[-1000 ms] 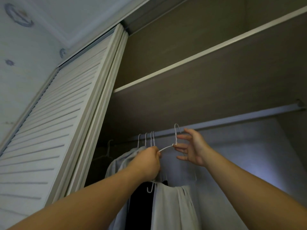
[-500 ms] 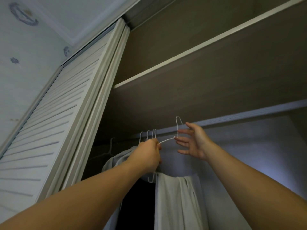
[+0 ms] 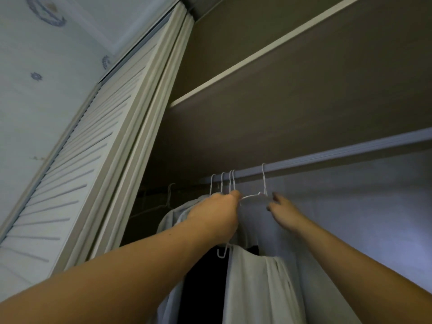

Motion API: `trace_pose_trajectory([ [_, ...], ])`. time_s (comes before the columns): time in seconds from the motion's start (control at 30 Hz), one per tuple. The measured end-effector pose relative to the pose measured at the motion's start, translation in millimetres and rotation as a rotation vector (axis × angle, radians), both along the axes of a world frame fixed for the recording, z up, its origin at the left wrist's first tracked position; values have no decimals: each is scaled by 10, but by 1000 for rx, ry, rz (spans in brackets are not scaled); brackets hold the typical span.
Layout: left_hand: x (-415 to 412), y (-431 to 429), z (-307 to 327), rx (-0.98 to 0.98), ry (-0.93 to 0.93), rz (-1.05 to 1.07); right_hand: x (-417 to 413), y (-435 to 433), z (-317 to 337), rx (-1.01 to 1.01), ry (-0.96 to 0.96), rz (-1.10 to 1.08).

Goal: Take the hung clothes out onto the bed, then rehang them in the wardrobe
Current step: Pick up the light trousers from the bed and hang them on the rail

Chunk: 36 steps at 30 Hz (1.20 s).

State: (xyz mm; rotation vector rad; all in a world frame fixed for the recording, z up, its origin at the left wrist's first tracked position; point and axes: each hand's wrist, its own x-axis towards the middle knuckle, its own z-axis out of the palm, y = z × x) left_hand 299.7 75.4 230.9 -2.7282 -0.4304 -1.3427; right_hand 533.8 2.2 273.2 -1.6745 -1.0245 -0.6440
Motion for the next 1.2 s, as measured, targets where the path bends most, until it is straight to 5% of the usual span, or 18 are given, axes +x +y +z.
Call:
trace_pose_trajectory([
  [0.2,-47,188,38,329,-41,142,39,632,-265,19,-11,168],
  [0.6,-76,498,-16,111,135,238,73,1364,-174,-34,-27,250],
  [0.9,-173,499,-167,328,194,385,-182,1032,-204,-5,164,381],
  [1.03,-514,450,-206,511,85,427,-722,713,-263,98,121,460],
  [1.2,-1326,454,-362,477,-134,432,-1657,358,-539,147,-99,451],
])
